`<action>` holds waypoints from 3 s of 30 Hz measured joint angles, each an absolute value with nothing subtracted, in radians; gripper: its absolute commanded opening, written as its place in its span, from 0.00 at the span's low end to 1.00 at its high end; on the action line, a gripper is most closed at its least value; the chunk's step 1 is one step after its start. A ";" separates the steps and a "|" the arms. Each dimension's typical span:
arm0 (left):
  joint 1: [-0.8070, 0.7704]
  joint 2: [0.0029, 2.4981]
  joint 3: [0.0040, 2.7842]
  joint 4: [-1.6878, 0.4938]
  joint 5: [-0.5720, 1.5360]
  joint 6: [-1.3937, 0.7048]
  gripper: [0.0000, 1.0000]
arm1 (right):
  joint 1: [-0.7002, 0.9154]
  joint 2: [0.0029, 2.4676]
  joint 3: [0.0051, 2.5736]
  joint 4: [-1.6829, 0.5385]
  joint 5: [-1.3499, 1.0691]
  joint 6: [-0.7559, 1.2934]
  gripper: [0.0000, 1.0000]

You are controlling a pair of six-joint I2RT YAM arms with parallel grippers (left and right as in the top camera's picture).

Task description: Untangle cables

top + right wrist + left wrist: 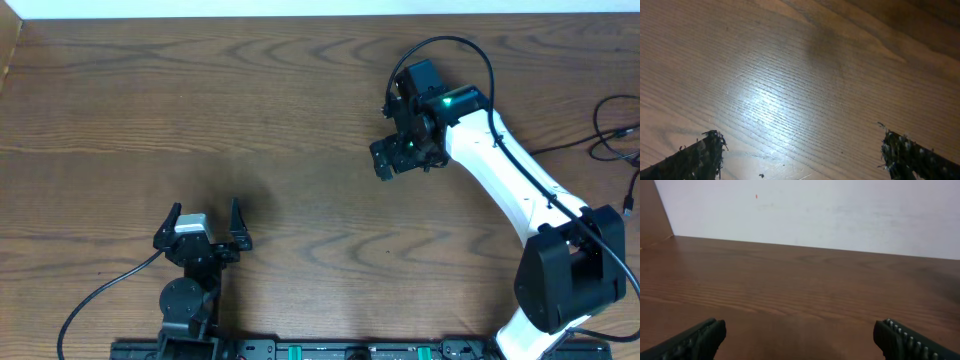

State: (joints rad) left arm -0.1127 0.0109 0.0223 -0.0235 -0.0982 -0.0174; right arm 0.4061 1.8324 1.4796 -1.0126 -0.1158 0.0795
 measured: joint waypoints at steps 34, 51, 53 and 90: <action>-0.056 0.011 0.023 -0.027 -0.077 -0.017 1.00 | 0.406 1.832 1.480 -1.013 -0.116 0.080 0.99; -0.056 0.011 0.023 -0.027 -0.076 -0.017 1.00 | 0.406 1.832 1.480 -1.013 -0.116 0.080 0.99; -0.056 0.011 0.023 -0.027 -0.076 -0.017 1.00 | 0.409 1.832 1.480 -1.013 -0.115 0.080 0.99; -0.056 0.011 0.025 -0.030 -0.073 -0.014 1.00 | 0.287 1.035 0.539 0.023 0.021 0.238 0.99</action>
